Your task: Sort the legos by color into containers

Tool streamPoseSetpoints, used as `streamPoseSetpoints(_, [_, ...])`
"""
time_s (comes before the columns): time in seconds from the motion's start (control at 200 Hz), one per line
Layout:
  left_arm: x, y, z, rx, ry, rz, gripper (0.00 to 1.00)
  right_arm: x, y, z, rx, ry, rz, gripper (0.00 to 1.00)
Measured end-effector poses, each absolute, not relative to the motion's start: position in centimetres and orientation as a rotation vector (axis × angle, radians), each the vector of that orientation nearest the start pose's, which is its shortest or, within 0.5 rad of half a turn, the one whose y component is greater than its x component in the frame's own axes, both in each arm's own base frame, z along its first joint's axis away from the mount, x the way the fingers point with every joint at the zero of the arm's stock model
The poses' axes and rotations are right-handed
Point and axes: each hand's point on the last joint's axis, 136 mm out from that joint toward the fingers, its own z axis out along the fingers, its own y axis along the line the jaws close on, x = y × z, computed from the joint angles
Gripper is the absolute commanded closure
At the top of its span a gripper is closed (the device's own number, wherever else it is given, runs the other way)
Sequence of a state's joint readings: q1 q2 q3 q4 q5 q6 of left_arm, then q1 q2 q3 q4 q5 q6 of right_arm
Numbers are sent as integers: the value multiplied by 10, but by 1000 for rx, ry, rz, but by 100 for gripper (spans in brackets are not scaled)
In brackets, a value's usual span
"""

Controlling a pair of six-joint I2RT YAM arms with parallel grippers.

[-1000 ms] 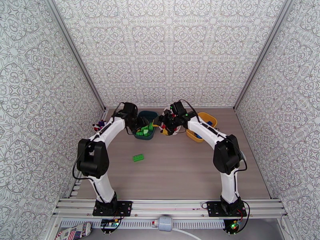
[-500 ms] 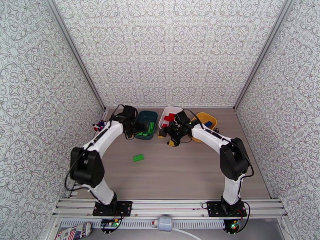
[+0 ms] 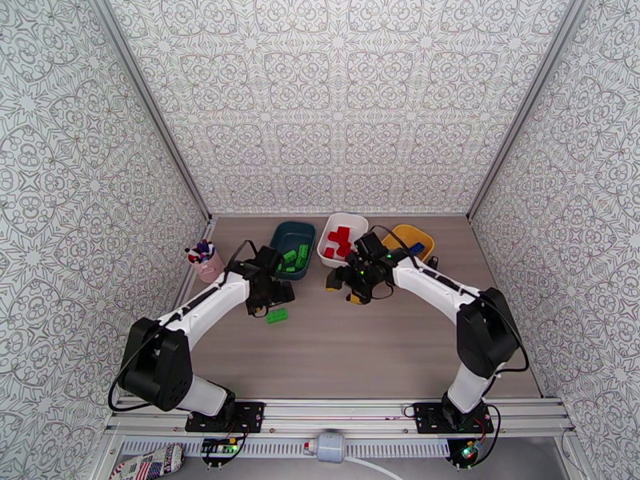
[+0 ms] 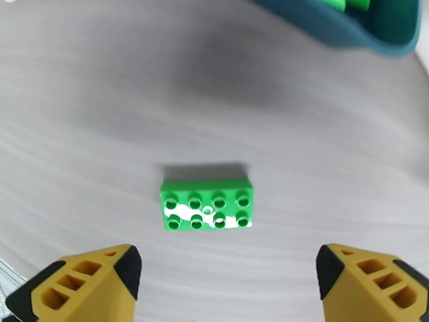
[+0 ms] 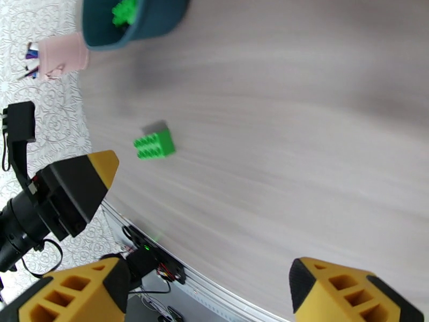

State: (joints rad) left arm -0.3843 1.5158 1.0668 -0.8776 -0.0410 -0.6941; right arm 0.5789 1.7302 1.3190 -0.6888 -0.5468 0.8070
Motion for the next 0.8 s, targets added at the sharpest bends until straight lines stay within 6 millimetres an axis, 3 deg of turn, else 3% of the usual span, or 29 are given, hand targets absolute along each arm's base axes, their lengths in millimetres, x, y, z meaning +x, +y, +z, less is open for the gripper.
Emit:
streamPoseSetpoints(0.27, [285, -110, 48, -499, 2961, -52, 8, 280, 286, 125, 158, 2960, 1039, 17])
streamPoseSetpoints(0.485, [283, -109, 31, -516, 3000, -10, 10, 277, 285, 124, 159, 2962, 1037, 17])
streamPoseSetpoints(0.8, [284, -109, 18, -519, 3022, 12, 25, 277, 285, 124, 159, 2962, 1037, 17])
